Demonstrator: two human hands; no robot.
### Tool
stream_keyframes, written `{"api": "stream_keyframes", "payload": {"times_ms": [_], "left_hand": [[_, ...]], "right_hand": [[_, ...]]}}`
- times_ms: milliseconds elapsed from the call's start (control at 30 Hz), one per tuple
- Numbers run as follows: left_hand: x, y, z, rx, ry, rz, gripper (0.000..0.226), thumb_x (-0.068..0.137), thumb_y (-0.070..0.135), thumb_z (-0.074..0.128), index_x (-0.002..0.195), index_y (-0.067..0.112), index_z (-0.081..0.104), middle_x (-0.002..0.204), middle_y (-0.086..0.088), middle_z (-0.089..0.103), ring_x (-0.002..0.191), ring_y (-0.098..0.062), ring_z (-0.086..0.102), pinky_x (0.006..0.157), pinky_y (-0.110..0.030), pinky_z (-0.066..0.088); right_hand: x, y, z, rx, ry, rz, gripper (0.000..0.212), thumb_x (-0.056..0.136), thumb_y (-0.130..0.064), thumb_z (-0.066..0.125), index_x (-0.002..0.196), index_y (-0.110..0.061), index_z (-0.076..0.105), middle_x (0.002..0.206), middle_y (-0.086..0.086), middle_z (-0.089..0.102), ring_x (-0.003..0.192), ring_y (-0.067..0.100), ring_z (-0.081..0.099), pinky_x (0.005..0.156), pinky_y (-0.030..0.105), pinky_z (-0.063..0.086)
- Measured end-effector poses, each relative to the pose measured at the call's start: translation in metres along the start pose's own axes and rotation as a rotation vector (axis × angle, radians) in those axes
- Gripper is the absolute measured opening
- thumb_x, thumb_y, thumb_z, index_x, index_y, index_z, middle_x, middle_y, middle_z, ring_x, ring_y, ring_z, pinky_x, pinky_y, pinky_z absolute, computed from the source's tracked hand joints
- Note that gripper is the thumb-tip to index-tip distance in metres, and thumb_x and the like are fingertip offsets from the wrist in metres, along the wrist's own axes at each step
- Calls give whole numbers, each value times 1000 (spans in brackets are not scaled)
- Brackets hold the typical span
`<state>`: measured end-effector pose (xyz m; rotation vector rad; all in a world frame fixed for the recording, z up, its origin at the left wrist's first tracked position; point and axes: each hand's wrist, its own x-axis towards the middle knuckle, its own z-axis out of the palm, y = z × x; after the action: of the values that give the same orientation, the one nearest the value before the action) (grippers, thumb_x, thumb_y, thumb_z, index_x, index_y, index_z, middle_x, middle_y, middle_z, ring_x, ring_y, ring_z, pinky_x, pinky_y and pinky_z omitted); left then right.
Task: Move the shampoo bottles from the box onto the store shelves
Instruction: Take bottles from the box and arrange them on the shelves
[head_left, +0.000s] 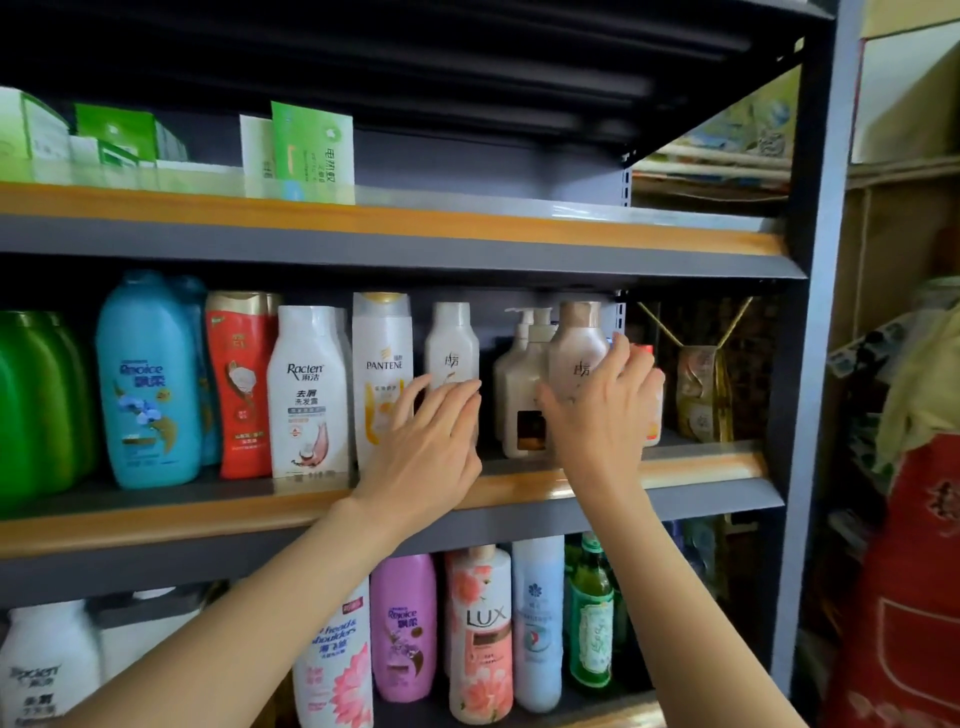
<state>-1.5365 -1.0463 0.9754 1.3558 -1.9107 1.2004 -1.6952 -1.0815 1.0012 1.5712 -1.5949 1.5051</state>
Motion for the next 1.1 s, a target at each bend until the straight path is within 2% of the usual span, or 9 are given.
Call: {"api": "stream_keyframes", "payload": {"times_ms": [33, 67, 100, 200, 367, 567, 833, 967, 1100], "left_hand": [[-2, -5, -1, 5, 19, 4, 45, 79, 20, 38, 111, 2, 65, 119, -8, 63, 110, -21, 59, 107, -41, 25], [-5, -11, -1, 12, 33, 6, 44, 79, 20, 39, 109, 3, 66, 118, -8, 63, 110, -20, 58, 107, -42, 24], [-8, -16, -3, 18, 40, 6, 43, 79, 20, 39, 109, 3, 66, 117, -8, 64, 110, -19, 55, 107, -42, 24], [-20, -33, -8, 39, 38, 3, 44, 80, 20, 37, 109, 4, 66, 117, -8, 63, 111, -18, 46, 107, -42, 24], [-33, -54, -14, 86, 31, 4, 39, 75, 18, 42, 104, 7, 65, 116, -6, 62, 112, -18, 45, 104, -41, 29], [-35, -54, -14, 97, 47, 14, 38, 75, 16, 41, 104, 8, 64, 116, -6, 62, 111, -19, 46, 104, -40, 29], [-36, -53, -17, 83, 18, 15, 40, 74, 18, 41, 106, 7, 64, 117, -7, 62, 112, -19, 45, 105, -39, 28], [-36, -52, -18, 58, -7, -16, 42, 75, 18, 39, 106, 6, 65, 118, -8, 62, 113, -20, 47, 105, -39, 27], [-28, -41, -15, 12, -29, -28, 45, 76, 19, 38, 108, 3, 65, 121, -11, 61, 114, -21, 45, 104, -40, 29]], "right_hand": [[2, -13, -3, 45, 143, -118, 59, 73, -30, 73, 117, 1, 49, 105, 18, 56, 94, 35, 53, 82, 40, 43], [4, -28, -4, 118, 159, -219, 48, 74, -27, 72, 107, 2, 53, 98, 17, 57, 89, 35, 54, 78, 40, 44], [8, -43, -4, 206, 27, -260, 44, 78, -28, 70, 106, 2, 53, 100, 17, 56, 93, 35, 53, 79, 38, 43], [19, -77, 16, 315, -417, -110, 59, 88, -39, 59, 126, 0, 36, 128, 15, 44, 114, 31, 50, 82, 34, 43], [19, -95, 50, 263, -601, 89, 93, 85, -42, 62, 146, -1, 5, 141, 17, 33, 119, 35, 51, 85, 39, 46], [5, -95, 66, 180, -637, 102, 99, 84, -39, 66, 146, -1, -1, 137, 20, 41, 118, 33, 52, 83, 37, 47], [4, -94, 67, 222, -628, 128, 80, 75, -40, 74, 127, -1, 27, 120, 16, 57, 108, 32, 58, 71, 34, 44], [2, -87, 51, 248, -626, 92, 70, 73, -38, 74, 116, -5, 29, 112, 13, 60, 99, 32, 62, 69, 34, 46], [7, -77, 21, 299, -597, 57, 75, 75, -42, 72, 120, -4, 26, 111, 12, 58, 98, 32, 61, 66, 34, 45]]}}
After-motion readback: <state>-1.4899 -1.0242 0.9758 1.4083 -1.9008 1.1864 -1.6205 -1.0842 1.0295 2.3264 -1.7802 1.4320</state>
